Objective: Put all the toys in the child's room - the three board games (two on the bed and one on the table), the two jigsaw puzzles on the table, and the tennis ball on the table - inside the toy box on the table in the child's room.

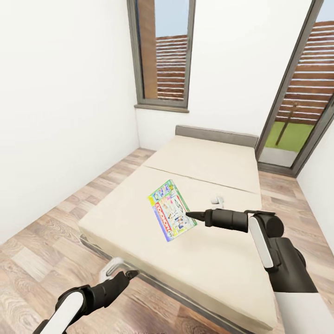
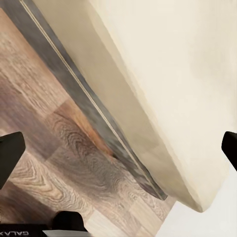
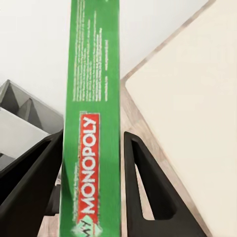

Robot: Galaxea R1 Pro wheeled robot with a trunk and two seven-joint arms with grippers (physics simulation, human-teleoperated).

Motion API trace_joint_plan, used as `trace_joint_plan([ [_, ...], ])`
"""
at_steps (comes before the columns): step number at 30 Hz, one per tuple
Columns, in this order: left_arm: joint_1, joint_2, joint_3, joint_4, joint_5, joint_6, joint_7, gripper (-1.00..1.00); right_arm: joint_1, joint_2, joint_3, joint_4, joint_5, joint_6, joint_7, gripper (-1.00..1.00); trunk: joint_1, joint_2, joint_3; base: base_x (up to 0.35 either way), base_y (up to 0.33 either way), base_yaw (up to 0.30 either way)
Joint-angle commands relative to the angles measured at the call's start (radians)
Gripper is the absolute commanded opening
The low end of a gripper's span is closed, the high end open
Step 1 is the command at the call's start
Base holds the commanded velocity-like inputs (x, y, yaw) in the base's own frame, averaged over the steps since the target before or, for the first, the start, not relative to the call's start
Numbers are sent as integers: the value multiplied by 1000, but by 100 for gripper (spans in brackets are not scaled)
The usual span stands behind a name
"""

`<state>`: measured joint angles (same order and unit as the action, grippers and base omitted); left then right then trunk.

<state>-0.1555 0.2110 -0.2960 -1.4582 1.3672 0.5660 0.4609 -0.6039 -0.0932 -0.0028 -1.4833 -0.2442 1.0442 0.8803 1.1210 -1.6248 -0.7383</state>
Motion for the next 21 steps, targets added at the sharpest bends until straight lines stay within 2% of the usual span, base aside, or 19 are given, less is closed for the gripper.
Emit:
trace_joint_plan([
  [1, -1, 1, -2, -1, 10, -1, 10, 100, -1, 0, 0, 0, 2, 3, 5, -100, -4, 7, 1, 0, 0, 174],
  [21, -3, -1, -2, 16, 12, -3, 10, 100, 1, -3, -6, -2, -5, 3, 5, -100, -81, 147, 35, 0, 0, 175],
])
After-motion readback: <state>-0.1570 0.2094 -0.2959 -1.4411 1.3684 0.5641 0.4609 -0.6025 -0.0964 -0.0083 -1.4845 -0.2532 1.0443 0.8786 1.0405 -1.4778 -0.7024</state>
